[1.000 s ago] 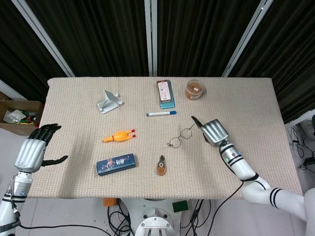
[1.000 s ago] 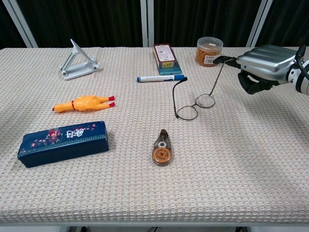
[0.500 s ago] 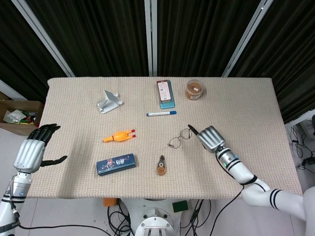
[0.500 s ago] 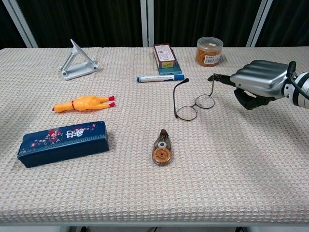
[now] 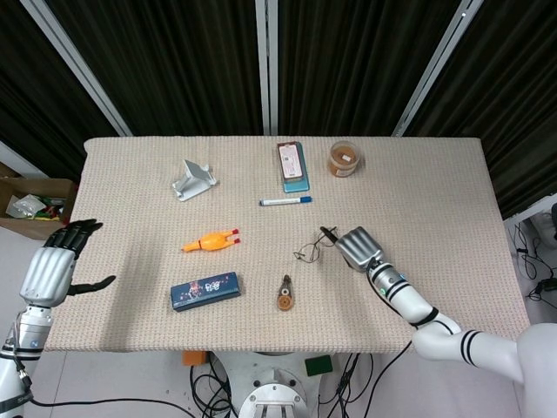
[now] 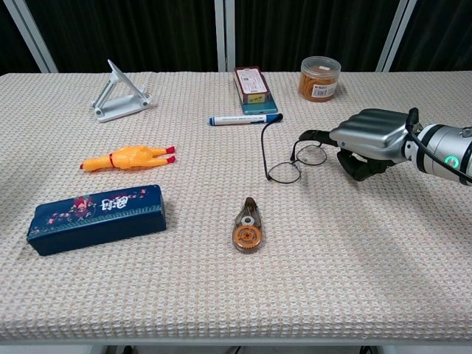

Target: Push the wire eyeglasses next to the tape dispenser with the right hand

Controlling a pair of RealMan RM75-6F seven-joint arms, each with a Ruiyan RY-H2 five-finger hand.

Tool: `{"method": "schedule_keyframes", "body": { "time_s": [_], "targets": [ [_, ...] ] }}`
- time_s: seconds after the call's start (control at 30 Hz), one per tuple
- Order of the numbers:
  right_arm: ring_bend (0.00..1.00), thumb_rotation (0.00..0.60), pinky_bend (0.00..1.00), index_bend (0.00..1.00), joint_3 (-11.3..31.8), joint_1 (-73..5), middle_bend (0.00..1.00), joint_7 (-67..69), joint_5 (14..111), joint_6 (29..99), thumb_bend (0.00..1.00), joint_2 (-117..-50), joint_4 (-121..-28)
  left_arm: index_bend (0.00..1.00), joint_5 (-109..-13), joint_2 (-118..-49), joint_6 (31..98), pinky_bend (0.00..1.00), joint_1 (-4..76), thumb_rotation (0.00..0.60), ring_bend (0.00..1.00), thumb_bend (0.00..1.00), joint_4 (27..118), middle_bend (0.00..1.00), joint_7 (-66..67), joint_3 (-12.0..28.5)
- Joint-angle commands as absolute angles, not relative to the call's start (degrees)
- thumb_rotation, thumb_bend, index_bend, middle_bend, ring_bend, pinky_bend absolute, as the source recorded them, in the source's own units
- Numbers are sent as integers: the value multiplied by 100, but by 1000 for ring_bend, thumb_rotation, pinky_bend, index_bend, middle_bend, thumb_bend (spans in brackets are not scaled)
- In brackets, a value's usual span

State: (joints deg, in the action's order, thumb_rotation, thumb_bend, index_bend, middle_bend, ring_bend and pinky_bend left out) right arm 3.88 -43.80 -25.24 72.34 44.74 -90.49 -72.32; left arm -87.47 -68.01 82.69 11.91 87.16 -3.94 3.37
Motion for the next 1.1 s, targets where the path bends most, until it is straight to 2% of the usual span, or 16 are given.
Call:
{"method": "schedule_keyframes", "body": {
  "time_s": [0.03, 0.2, 0.37, 0.57, 0.7, 0.9, 1.1],
  "targets": [
    [822, 600, 774, 0, 401, -4436, 849, -2590, 7147, 4389, 912, -9103, -7211, 156, -8742, -6795, 8283, 223, 1181, 462, 131, 23, 8706, 147, -414, 339],
    [822, 600, 774, 0, 430, -4444, 850, -2654, 7085, 4459, 913, -9073, -7305, 156, -8745, -6777, 8304, 223, 1164, 462, 131, 23, 8698, 147, -445, 338],
    [820, 600, 774, 0, 540, -4313, 852, -2562, 7141, 4880, 913, -8782, -7676, 156, -8766, -6765, 8317, 223, 1166, 464, 131, 23, 8698, 147, -471, 343],
    [817, 600, 773, 0, 700, -3966, 851, -2239, 7278, 5644, 908, -8220, -8320, 156, -8788, -6775, 8316, 223, 1170, 461, 131, 23, 8706, 147, -477, 337],
    [816, 600, 774, 0, 747, -3711, 846, -1840, 7843, 6381, 906, -7893, -8870, 156, -8819, -6786, 8311, 223, 1190, 462, 131, 23, 8742, 147, -433, 337],
    [820, 600, 774, 0, 432, -3592, 845, -1921, 9056, 7015, 901, -7801, -9480, 156, -8847, -6793, 8336, 223, 1191, 464, 131, 23, 8822, 147, -348, 337],
    [829, 600, 774, 0, -7, -3637, 853, -2661, 9568, 6648, 900, -7919, -9908, 156, -8842, -6775, 8371, 223, 1169, 463, 131, 23, 8866, 147, -315, 339]
  ]
}}
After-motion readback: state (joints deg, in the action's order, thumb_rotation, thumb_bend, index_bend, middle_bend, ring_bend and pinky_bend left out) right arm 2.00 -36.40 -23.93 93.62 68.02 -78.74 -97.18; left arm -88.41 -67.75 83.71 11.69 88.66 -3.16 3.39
